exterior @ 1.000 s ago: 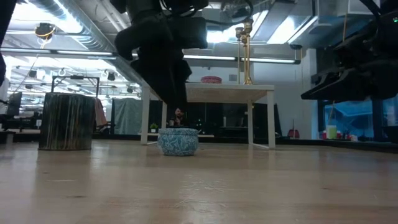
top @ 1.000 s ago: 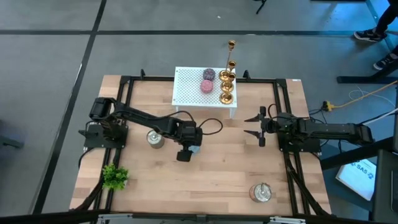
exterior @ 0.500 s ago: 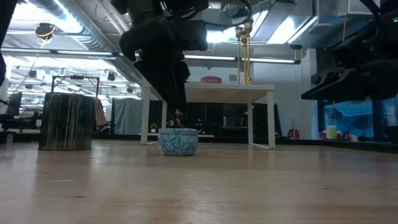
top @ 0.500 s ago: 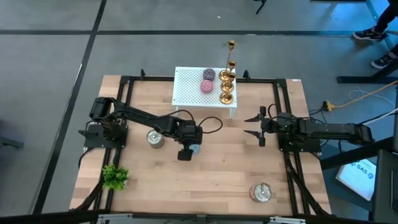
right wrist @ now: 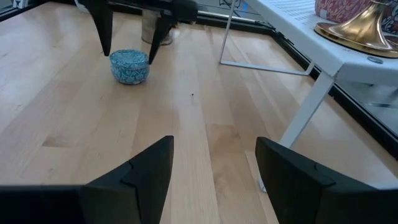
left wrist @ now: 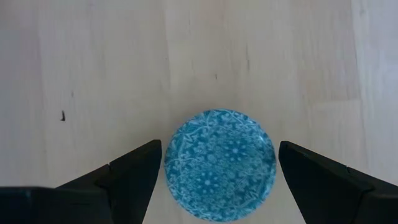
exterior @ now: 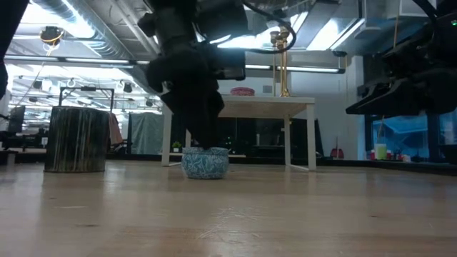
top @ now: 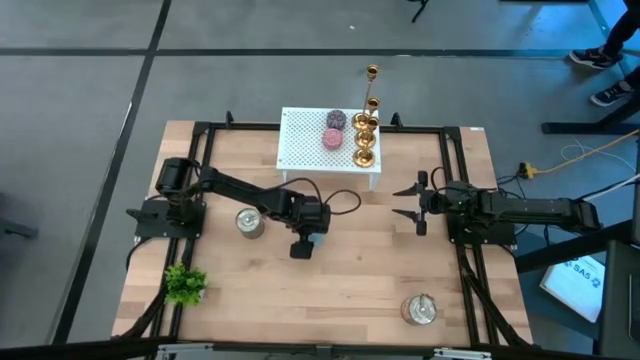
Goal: Pick & Place candle stick holders
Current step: Put the small blue scented candle on the shelf, then adjust the small pink scented candle on the shelf
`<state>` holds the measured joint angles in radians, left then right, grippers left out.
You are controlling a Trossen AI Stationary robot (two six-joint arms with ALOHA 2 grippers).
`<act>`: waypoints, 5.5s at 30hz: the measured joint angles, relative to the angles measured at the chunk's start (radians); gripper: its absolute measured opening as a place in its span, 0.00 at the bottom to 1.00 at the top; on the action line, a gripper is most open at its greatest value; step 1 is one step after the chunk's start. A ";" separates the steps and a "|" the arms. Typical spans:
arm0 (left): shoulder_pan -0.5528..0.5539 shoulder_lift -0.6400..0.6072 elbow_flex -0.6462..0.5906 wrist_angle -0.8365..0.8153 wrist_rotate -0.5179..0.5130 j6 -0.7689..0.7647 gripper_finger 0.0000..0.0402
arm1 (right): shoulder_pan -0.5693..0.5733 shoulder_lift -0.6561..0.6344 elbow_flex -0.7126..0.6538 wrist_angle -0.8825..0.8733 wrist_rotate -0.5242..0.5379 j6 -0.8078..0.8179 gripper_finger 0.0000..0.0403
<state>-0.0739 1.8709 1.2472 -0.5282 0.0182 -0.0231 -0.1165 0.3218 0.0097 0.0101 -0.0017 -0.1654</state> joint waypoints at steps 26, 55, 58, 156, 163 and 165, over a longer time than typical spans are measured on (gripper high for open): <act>-0.001 0.068 0.001 -0.023 0.000 0.029 0.72 | 0.000 0.000 0.000 0.000 0.001 0.000 0.58; 0.098 -0.190 0.026 -0.103 -0.128 0.071 0.72 | 0.000 0.000 0.001 0.000 0.001 0.000 0.58; 0.119 -0.190 0.070 -0.102 -0.138 0.093 0.72 | 0.000 0.000 0.001 0.000 0.001 0.000 0.58; 0.382 -0.253 0.019 0.150 -0.239 0.114 0.19 | 0.000 0.000 0.000 0.000 0.001 0.000 0.58; 0.408 -0.255 0.020 0.183 -0.380 0.147 0.11 | 0.000 0.000 0.000 0.000 0.000 0.000 0.58; 0.427 -0.245 0.020 0.226 -0.367 0.154 0.09 | 0.000 0.000 0.000 0.000 0.000 0.000 0.58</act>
<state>0.3530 1.6259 1.2671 -0.3025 -0.3492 0.1314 -0.1163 0.3222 0.0101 0.0099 -0.0013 -0.1654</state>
